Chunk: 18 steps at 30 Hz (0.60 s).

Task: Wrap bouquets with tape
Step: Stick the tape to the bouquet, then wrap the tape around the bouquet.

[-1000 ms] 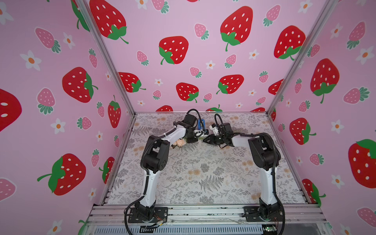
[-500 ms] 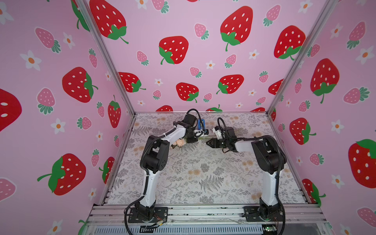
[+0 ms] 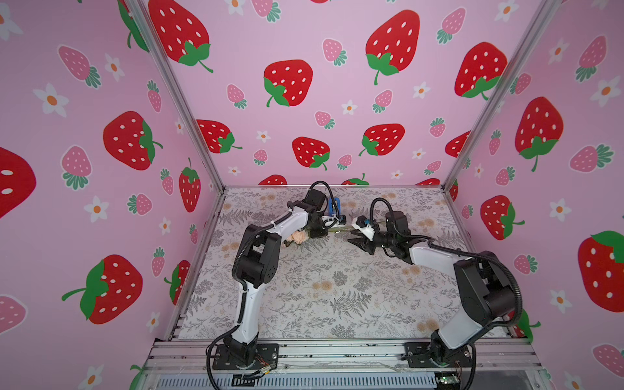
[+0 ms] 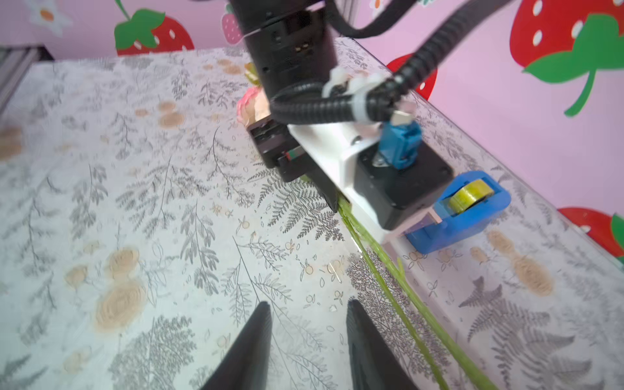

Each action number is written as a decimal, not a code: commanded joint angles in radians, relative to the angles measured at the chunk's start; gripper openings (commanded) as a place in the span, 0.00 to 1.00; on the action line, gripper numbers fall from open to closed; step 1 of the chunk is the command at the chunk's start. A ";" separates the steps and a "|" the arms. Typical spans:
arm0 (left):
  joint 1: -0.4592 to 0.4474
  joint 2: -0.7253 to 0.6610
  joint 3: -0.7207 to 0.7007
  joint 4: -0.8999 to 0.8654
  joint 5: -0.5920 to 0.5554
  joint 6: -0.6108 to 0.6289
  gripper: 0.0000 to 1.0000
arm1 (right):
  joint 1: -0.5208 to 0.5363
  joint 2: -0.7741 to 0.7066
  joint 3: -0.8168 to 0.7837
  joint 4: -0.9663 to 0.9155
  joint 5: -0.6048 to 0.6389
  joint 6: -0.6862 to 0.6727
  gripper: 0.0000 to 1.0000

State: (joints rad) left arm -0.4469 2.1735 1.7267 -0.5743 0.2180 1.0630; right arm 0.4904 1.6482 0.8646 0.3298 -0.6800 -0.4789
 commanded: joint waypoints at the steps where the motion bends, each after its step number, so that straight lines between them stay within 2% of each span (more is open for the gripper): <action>1: 0.002 -0.034 0.016 -0.028 0.029 0.020 0.00 | 0.010 0.015 -0.029 0.004 0.009 -0.362 0.39; 4: 0.001 -0.034 0.018 -0.030 0.032 0.017 0.00 | 0.023 0.046 -0.030 0.054 0.032 -0.487 0.38; 18: 0.003 -0.018 0.027 -0.042 0.040 0.018 0.00 | 0.069 0.209 0.093 0.195 0.114 -0.504 0.33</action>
State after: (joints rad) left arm -0.4469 2.1735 1.7267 -0.5869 0.2211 1.0683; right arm 0.5518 1.8408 0.9367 0.4641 -0.5781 -0.9550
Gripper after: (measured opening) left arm 0.121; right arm 0.330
